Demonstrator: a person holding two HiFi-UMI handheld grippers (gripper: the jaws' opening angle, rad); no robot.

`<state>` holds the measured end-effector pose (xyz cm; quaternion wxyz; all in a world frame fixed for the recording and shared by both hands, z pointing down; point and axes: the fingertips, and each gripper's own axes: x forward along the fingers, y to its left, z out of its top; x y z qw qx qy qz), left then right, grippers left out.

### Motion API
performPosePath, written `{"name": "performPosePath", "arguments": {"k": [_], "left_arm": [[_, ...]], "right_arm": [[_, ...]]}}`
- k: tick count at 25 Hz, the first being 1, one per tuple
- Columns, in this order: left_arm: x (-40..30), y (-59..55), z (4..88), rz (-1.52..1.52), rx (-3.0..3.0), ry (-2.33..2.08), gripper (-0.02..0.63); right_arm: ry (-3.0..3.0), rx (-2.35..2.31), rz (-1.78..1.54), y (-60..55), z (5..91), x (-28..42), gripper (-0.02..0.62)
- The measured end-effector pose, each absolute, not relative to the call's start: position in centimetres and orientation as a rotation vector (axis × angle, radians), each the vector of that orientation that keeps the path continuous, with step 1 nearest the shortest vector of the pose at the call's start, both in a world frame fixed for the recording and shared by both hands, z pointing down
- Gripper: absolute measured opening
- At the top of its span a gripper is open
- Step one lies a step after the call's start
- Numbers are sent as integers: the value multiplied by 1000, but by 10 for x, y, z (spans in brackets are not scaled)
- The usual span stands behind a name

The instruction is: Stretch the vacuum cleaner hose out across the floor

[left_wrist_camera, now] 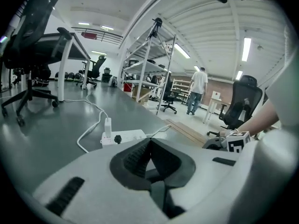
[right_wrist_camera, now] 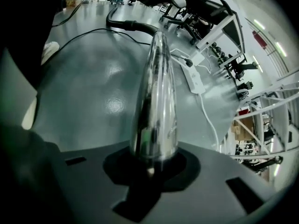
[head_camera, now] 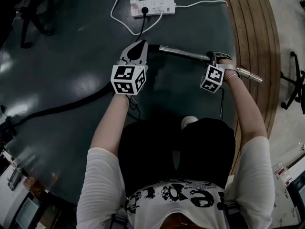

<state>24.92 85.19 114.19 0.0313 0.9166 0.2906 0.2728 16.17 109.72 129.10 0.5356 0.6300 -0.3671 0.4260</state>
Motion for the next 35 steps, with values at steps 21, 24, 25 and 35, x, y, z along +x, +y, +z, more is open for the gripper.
{"name": "performPosePath", "arguments": {"k": [21,24,25,35], "left_arm": [[216,871,1207,948,2768,991,6],[217,870,1200,935,2772,983,5],[217,870,1198,933,2770,980,6],[235,876,1152,862,2743,918,6]], "right_arm": [[-787,1607,1032,1101,1338,142,224],[-856,1678,996,1092,1321,133,258],[-883,1724,995,1089,1314,130,259],[-1087,2131,1116,1058,1217,150,258]]}}
